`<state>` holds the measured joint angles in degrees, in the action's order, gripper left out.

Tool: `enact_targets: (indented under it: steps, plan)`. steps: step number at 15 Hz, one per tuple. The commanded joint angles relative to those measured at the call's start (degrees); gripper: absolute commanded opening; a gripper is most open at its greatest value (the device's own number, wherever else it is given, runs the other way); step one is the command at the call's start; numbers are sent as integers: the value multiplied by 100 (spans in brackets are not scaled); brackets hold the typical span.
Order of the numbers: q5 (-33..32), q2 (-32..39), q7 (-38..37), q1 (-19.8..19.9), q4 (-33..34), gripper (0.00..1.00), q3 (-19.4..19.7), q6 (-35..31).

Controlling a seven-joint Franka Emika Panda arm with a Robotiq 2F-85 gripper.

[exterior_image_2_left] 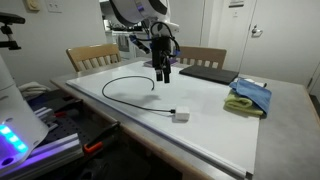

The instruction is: Put the cable in a circle

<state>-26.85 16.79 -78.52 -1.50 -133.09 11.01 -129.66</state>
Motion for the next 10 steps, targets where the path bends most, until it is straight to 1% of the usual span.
enact_targets:
  steps: [1, 2, 5, 10]
  plan:
    - [-539, -6, 497, 235, -249, 100, 201, -577]
    - [-361, 7, 185, 58, -103, 100, 113, -259]
    - [-431, 13, 387, 178, -162, 100, 215, -400]
    - [-576, 23, 311, 180, -167, 100, 274, -420]
